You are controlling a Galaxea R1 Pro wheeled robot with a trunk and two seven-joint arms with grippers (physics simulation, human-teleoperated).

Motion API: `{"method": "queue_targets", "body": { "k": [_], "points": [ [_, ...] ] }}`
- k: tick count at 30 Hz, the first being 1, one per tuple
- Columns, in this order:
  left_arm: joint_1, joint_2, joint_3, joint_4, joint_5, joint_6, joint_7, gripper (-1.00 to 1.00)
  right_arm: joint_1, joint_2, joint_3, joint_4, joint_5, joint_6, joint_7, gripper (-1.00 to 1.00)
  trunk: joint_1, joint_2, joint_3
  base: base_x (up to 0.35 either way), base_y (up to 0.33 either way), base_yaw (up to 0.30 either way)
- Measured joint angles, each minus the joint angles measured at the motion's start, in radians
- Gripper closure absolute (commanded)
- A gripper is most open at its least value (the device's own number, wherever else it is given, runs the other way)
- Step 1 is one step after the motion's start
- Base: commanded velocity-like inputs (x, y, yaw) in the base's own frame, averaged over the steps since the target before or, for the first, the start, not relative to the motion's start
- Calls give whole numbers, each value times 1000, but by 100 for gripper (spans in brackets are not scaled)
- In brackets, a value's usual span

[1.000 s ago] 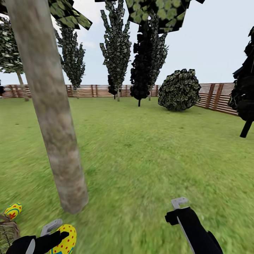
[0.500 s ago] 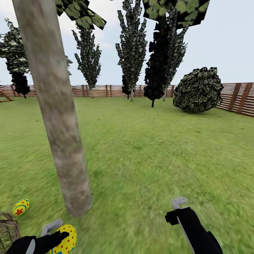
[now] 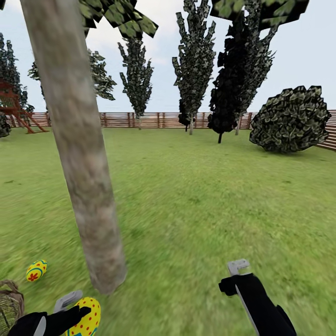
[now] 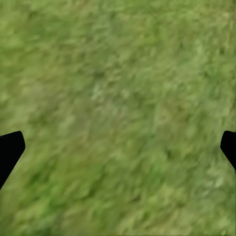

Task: Take the three Easter eggs out of the wicker basket on the lawn in the garden, then place them on the lawn next to a single tree (choose any tree) so that all three eggs are next to the same tree and none are left in the basket.

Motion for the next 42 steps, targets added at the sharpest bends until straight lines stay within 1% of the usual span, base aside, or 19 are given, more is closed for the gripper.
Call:
{"method": "queue_targets", "body": {
  "k": [1,2,4,6,9,11,13,17,30,42],
  "points": [
    [0,-1,0,1,0,0,0,100,0,0,-1,-2,0,-13,0,-100,0,0,0,288,-187,32],
    [0,-1,0,1,0,0,0,100,0,0,-2,-3,1,-46,-1,-100,0,0,0,288,-186,16],
    [0,-1,0,1,0,0,0,100,0,-4,-9,-25,2,-165,-2,-100,0,0,0,288,-186,5],
    [0,-1,0,1,1,0,0,100,0,-8,-34,-51,2,-227,-4,-100,0,0,0,289,-186,1],
    [0,-1,0,1,1,-1,1,100,0,-9,-43,-74,0,-259,-4,-100,0,0,0,289,-169,0],
    [0,-1,2,1,1,-4,2,100,1,-9,-45,-78,1,-300,-4,-100,0,0,0,259,-125,0],
    [0,-1,9,4,1,-4,2,100,0,-7,-45,-78,2,-311,-4,-100,0,0,0,71,-34,0],
    [0,1,10,52,1,-4,2,100,0,-3,-43,-78,9,-314,-4,-100,1,0,0,11,-5,0],
    [0,11,11,58,1,-3,9,100,0,-5,-41,-76,5,-315,-3,-100,50,-91,-41,0,0,0],
    [0,9,11,59,1,-3,15,100,1,-1,-39,-68,3,-315,-3,-100,96,-175,-78,0,0,0]
  ]
}}
